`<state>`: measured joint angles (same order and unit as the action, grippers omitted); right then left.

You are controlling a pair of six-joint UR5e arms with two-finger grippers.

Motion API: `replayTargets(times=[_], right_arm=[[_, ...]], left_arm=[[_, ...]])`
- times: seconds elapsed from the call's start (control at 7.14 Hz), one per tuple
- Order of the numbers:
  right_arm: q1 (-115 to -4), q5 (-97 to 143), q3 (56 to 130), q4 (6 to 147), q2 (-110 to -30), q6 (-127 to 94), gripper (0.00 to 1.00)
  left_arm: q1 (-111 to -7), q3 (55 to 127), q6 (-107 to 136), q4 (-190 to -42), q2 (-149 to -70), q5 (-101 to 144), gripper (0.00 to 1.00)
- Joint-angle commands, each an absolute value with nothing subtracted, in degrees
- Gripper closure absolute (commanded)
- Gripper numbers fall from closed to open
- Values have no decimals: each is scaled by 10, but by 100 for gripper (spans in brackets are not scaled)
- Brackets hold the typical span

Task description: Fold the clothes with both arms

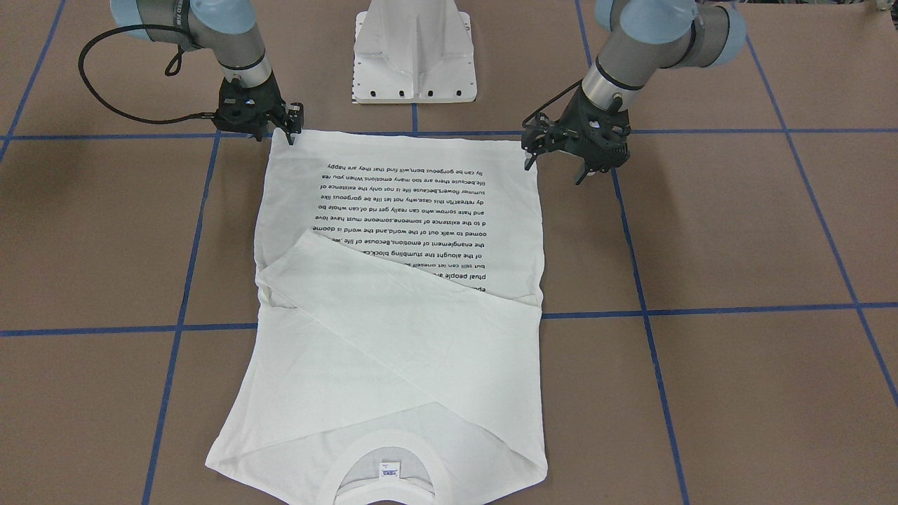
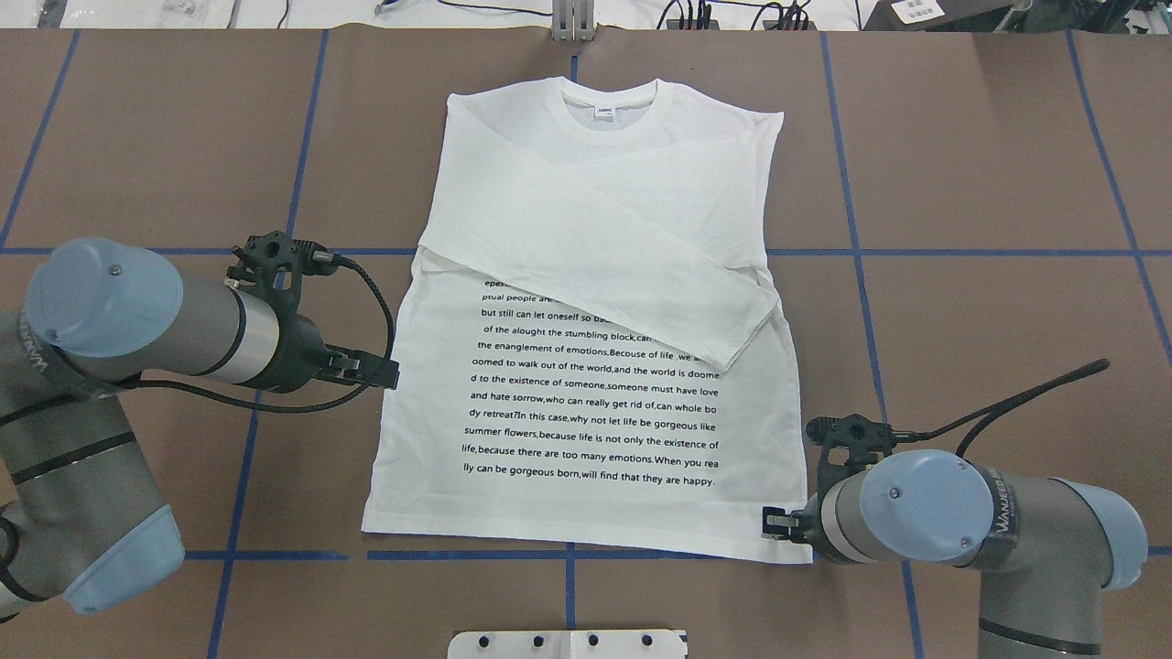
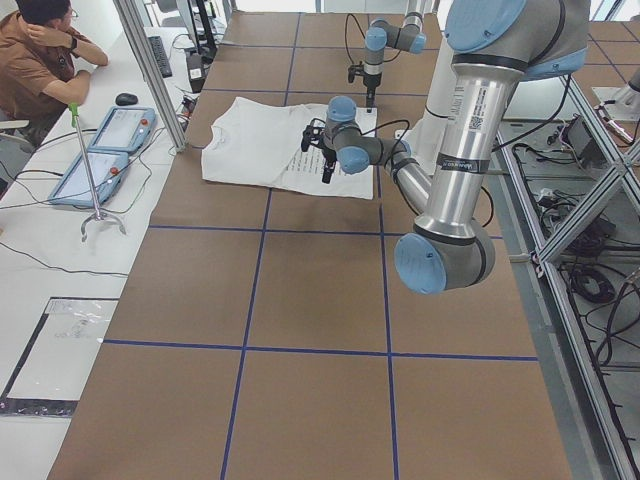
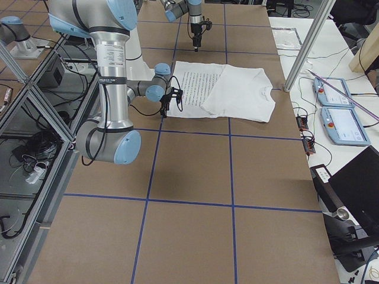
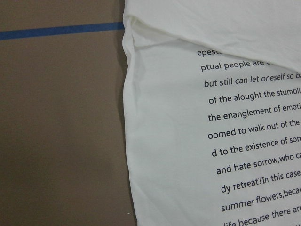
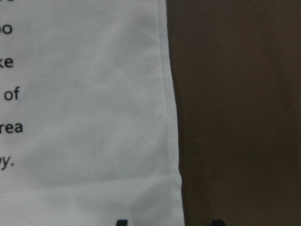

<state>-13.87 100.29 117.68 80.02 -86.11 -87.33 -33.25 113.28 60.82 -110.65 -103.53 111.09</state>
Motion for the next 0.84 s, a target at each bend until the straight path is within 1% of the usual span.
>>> replayTargets(times=[0.0, 0.14, 0.28, 0.7], right_arm=[[-139, 1004, 1177, 803, -858, -874, 60], [-139, 1004, 1177, 803, -858, -874, 69], [-139, 1005, 1177, 803, -858, -874, 75], [-139, 1005, 1176, 804, -858, -874, 75]], left_arm=[[-332, 1132, 608, -1107, -1036, 1111, 0], [-332, 1132, 608, -1107, -1036, 1111, 0], [-332, 1131, 608, -1107, -1036, 1111, 0], [-331, 1131, 608, -1107, -1037, 1111, 0]])
